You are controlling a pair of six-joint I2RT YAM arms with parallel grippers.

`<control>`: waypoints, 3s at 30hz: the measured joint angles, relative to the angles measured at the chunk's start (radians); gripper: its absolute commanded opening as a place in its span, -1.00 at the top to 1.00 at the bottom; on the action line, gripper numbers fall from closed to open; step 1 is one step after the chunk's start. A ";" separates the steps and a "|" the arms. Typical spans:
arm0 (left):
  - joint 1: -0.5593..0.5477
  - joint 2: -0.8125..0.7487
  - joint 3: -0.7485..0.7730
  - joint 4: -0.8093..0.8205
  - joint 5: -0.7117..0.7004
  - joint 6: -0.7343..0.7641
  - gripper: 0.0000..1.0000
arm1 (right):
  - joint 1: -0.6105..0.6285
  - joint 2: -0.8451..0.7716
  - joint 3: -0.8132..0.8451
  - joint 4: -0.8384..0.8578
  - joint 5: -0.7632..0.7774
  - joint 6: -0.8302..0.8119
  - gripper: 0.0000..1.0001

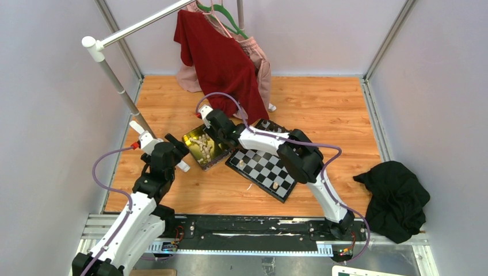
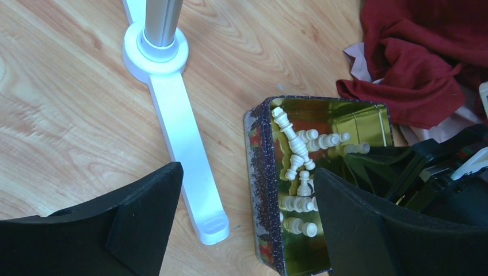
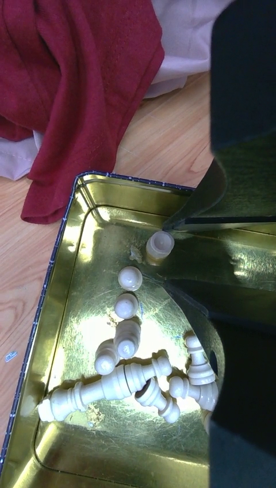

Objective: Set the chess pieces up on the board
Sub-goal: Pick up the chess piece from the storage box, then place the chess piece on the chessboard.

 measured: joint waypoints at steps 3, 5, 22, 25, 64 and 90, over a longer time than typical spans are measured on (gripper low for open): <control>0.000 0.008 -0.002 0.000 0.005 0.000 -0.79 | 0.000 0.008 0.001 0.010 0.005 0.002 0.22; 0.000 0.008 -0.002 0.000 0.005 0.000 -0.79 | 0.000 0.019 0.006 0.024 0.008 0.002 0.22; 0.000 -0.010 -0.007 -0.001 0.004 0.000 -0.79 | -0.008 0.047 0.019 0.077 0.012 -0.013 0.40; 0.000 -0.012 -0.007 -0.002 0.003 0.000 -0.79 | -0.011 0.047 0.019 0.076 0.012 -0.019 0.57; 0.000 -0.040 -0.007 -0.084 -0.052 0.000 -0.79 | -0.003 -0.389 -0.416 0.211 -0.070 -0.032 1.00; 0.000 -0.087 -0.006 -0.129 -0.050 0.006 -0.79 | 0.093 -0.596 -0.717 0.192 -0.010 0.043 1.00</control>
